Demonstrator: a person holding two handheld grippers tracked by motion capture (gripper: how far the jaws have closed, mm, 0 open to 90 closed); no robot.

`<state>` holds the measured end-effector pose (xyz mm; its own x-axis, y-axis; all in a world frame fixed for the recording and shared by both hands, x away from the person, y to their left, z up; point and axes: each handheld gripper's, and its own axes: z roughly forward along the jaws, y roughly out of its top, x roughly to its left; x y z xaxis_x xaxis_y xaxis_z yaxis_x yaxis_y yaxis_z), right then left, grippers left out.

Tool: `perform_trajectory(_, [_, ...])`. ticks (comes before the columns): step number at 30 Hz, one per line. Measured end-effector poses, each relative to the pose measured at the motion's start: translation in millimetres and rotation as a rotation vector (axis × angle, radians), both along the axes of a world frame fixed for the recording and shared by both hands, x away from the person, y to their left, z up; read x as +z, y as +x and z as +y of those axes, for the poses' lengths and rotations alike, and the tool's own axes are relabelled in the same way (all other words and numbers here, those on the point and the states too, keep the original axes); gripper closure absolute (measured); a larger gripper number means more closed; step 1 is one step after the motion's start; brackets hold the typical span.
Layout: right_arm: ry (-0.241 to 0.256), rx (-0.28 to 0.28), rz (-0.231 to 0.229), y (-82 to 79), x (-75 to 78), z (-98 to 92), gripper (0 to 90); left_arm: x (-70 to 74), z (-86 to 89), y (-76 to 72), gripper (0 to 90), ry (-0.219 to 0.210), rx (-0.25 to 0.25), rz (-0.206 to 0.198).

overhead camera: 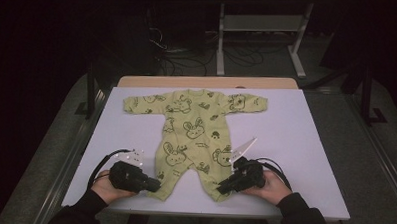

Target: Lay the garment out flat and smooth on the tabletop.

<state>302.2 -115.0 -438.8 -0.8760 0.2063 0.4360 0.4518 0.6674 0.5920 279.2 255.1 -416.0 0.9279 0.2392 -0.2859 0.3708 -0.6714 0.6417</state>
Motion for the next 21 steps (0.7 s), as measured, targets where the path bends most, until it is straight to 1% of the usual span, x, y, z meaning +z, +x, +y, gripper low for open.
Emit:
perform_trajectory(5, [-0.011, 0.015, 0.021, 0.1, -2.3, -0.3, 79.3, -1.9, 0.2, -0.4, 81.0, 0.008, -0.009, 0.021])
perform_trajectory(14, [-0.036, 0.040, 0.040, -0.9, -5.1, 1.4, 78.9, -6.1, 1.0, 0.6, 80.4, 0.028, -0.021, 0.057])
perform_trajectory(15, [-0.038, 0.040, 0.043, -0.8, -5.4, 1.6, 77.8, -6.4, 1.4, 1.1, 79.7, 0.030, -0.021, 0.060])
perform_trajectory(17, [-0.043, 0.037, 0.052, -0.2, -5.7, 2.0, 72.6, -7.2, 2.0, 1.8, 77.4, 0.024, -0.020, 0.069])
perform_trajectory(18, [-0.044, 0.034, 0.055, 0.0, -5.6, 2.0, 70.1, -7.2, 2.1, 2.1, 75.0, 0.024, -0.019, 0.073])
perform_trajectory(21, [-0.039, 0.010, 0.042, 1.1, -3.9, 1.0, 62.5, -7.3, 2.2, 3.0, 66.9, 0.016, -0.009, 0.076])
